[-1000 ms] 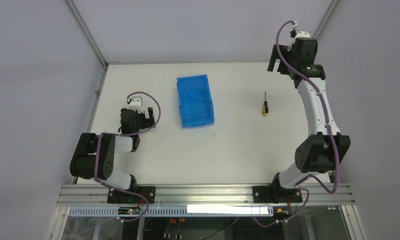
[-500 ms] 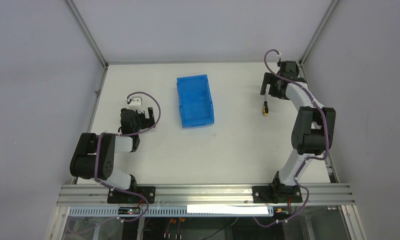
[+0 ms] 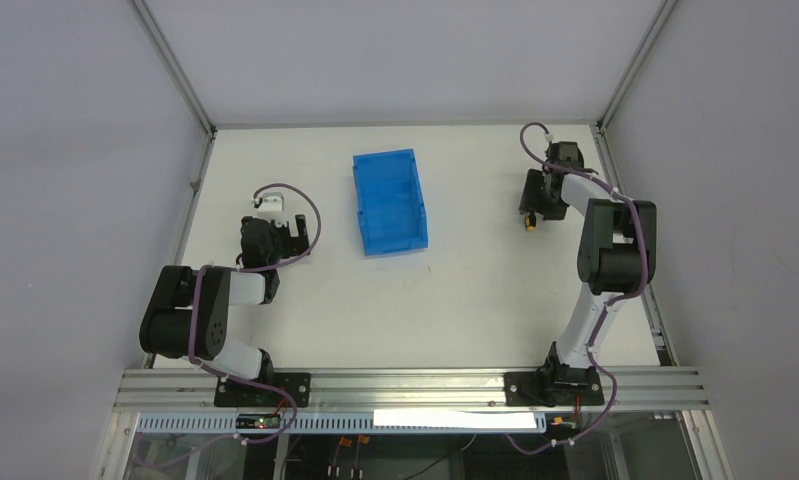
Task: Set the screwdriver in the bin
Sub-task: Pick up the screwdriver from the center of the board.
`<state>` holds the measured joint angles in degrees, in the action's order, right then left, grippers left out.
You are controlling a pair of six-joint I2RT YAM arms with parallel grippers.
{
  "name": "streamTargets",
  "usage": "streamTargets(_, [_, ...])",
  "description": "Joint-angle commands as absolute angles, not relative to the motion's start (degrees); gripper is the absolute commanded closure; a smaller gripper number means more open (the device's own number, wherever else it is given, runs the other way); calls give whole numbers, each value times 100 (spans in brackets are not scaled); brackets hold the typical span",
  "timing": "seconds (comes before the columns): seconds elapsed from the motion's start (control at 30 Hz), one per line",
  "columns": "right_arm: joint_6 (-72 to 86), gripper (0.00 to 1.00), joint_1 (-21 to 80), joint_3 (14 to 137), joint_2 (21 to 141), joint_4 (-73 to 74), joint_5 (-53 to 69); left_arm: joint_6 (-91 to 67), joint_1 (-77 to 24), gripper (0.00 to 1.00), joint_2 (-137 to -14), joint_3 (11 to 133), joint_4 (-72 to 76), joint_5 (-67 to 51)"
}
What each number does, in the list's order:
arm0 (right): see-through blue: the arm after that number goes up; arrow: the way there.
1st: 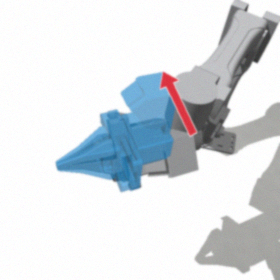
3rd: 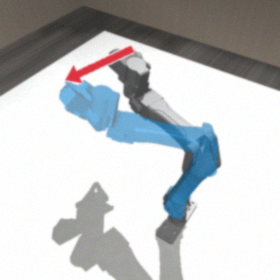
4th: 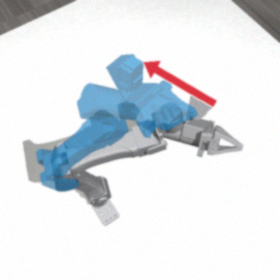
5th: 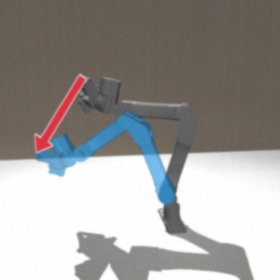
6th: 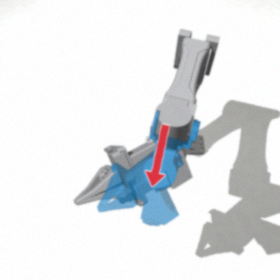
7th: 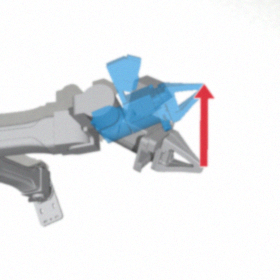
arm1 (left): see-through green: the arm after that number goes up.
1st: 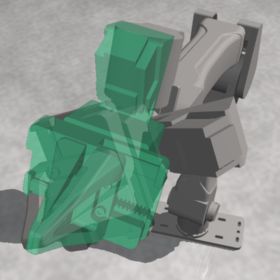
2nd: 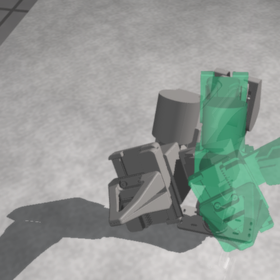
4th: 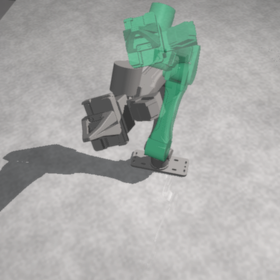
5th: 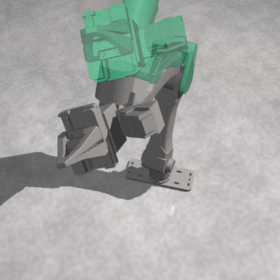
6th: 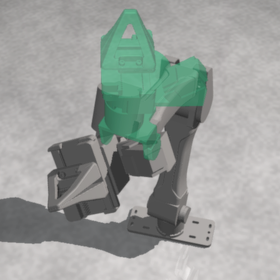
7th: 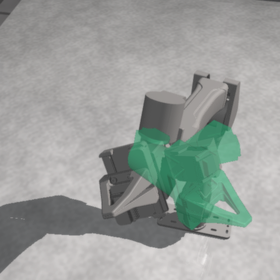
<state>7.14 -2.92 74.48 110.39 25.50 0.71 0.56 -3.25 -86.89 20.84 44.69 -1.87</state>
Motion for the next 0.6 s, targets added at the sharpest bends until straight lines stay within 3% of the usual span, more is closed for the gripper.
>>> streamTargets(0.0, [745,41,-325,7440,11057,2351,44,16,-250,0,-8639,2188,4623,-190])
streamTargets(0.3, [595,76,-316,7587,10862,2641,-140,14,-252,0,-8638,2188,4628,-186])
streamTargets(0.57, [526,80,-316,8010,10177,3225,-45,12,-249,0,-8640,2188,4624,-182])
